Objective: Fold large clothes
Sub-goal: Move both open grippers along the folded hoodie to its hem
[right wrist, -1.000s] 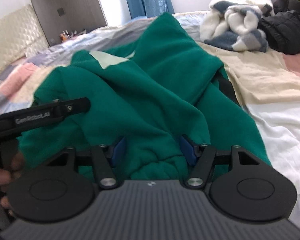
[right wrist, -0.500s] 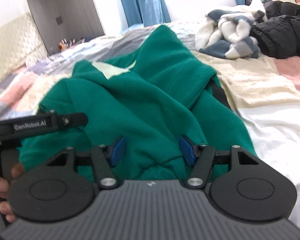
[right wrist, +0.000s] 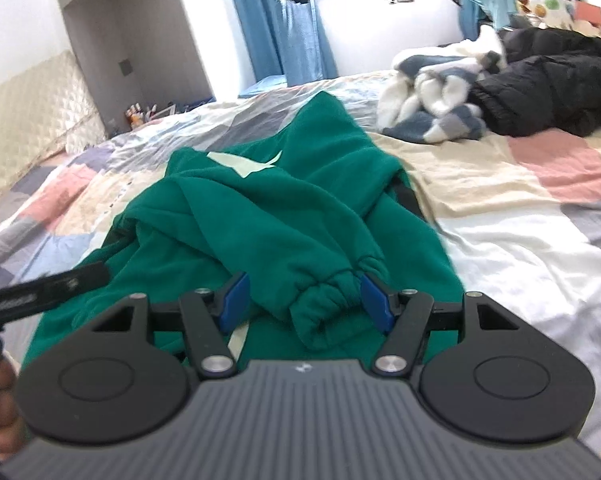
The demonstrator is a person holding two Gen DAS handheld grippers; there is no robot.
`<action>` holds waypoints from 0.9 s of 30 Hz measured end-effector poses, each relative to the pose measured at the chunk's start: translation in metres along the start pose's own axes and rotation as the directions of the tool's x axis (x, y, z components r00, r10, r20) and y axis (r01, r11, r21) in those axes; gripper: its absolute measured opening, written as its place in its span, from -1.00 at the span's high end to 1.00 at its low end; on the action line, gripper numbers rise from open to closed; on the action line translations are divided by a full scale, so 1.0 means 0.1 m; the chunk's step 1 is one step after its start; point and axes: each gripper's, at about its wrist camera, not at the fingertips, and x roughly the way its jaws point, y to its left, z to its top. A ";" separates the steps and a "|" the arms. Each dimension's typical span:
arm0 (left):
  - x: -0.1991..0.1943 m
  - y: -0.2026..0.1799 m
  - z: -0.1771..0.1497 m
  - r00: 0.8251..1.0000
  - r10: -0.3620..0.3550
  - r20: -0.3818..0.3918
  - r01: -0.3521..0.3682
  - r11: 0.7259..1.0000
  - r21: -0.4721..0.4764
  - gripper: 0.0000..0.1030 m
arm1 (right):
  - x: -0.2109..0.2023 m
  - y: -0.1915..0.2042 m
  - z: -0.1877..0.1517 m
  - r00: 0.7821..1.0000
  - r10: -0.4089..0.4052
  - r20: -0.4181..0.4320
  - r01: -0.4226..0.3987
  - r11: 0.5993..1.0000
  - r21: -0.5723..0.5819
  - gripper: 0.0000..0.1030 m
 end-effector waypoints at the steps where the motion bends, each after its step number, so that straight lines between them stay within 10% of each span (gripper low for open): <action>1: -0.12 0.05 -0.06 1.000 -0.003 0.006 0.003 1.000 -0.023 -0.32 | -0.06 -0.03 -0.02 1.000 -0.001 -0.001 0.001 1.000 0.017 -0.24; 16: -0.97 0.44 -0.49 0.999 0.025 -0.025 -0.027 0.996 -0.080 -0.32 | -0.41 -0.59 0.05 0.982 0.055 -0.181 -0.024 0.985 0.169 -0.29; 27: -1.33 1.19 -0.05 0.984 0.060 -0.166 -0.089 0.981 -0.174 -0.33 | -0.04 -0.77 -0.10 0.910 0.123 -0.395 -0.019 0.966 0.258 -0.30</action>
